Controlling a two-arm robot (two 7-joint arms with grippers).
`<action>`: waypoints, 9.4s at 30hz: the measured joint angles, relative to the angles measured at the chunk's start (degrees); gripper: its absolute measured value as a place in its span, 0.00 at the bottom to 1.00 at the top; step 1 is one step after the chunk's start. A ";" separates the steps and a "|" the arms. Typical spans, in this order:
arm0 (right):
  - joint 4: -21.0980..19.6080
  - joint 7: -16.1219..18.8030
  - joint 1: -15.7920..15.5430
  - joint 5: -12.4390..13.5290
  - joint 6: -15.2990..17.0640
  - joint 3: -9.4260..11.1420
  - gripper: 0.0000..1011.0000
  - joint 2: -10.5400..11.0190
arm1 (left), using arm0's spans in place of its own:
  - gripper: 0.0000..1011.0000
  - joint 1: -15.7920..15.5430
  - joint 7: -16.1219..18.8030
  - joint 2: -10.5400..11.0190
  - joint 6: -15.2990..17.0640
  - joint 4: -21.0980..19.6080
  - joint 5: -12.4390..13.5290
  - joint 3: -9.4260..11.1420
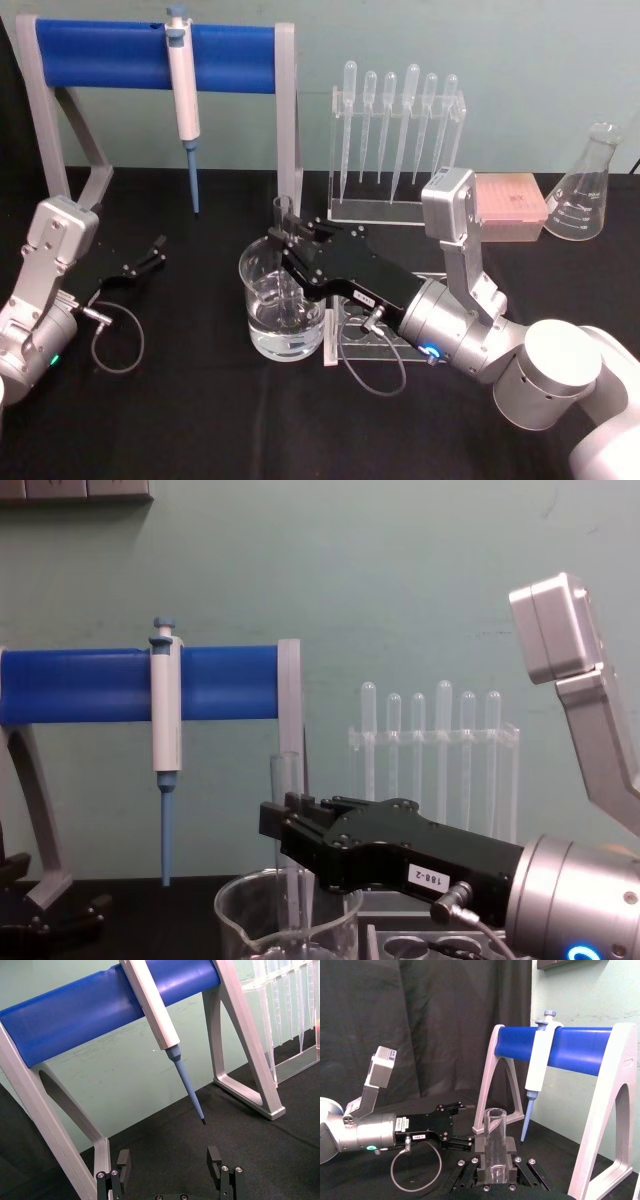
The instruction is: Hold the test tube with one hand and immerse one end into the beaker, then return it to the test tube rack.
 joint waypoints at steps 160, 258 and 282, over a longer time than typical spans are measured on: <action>0.00 0.00 0.00 0.00 0.00 0.00 0.22 0.01 | 0.99 0.00 0.00 0.01 0.00 0.00 0.00 0.00; 0.00 0.00 0.00 0.00 0.00 0.00 0.22 0.01 | 0.99 0.00 0.00 0.00 0.00 0.00 0.00 0.00; -0.05 0.00 -0.01 -0.02 0.02 0.02 0.22 0.01 | 0.99 0.00 0.00 0.01 0.00 0.00 0.00 0.00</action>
